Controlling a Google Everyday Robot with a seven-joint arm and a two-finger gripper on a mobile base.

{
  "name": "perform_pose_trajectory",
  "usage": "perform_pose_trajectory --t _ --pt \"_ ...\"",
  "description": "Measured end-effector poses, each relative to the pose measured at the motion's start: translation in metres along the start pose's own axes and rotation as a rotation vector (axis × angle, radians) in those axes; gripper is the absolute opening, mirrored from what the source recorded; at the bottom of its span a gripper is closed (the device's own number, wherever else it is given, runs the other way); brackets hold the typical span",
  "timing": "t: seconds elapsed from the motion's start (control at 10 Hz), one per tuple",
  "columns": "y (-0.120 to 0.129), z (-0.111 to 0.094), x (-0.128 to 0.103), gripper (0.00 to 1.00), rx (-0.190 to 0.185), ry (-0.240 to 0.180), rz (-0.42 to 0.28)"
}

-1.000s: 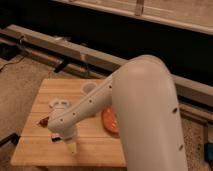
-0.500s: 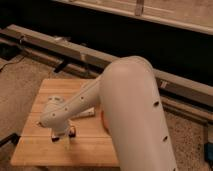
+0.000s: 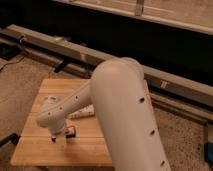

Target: Place the eraser on the white sponge

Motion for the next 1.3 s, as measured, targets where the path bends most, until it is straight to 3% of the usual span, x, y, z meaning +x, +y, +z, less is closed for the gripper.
perform_pose_trajectory --t 0.4,1.1,1.3 --pt "-0.007 0.015 -0.009 0.77 -0.026 0.032 -0.023" --pt "-0.018 -0.003 -0.011 0.06 -0.049 -0.001 -0.035" --pt "-0.023 -0.027 -0.011 0.0 -0.021 -0.022 -0.037"
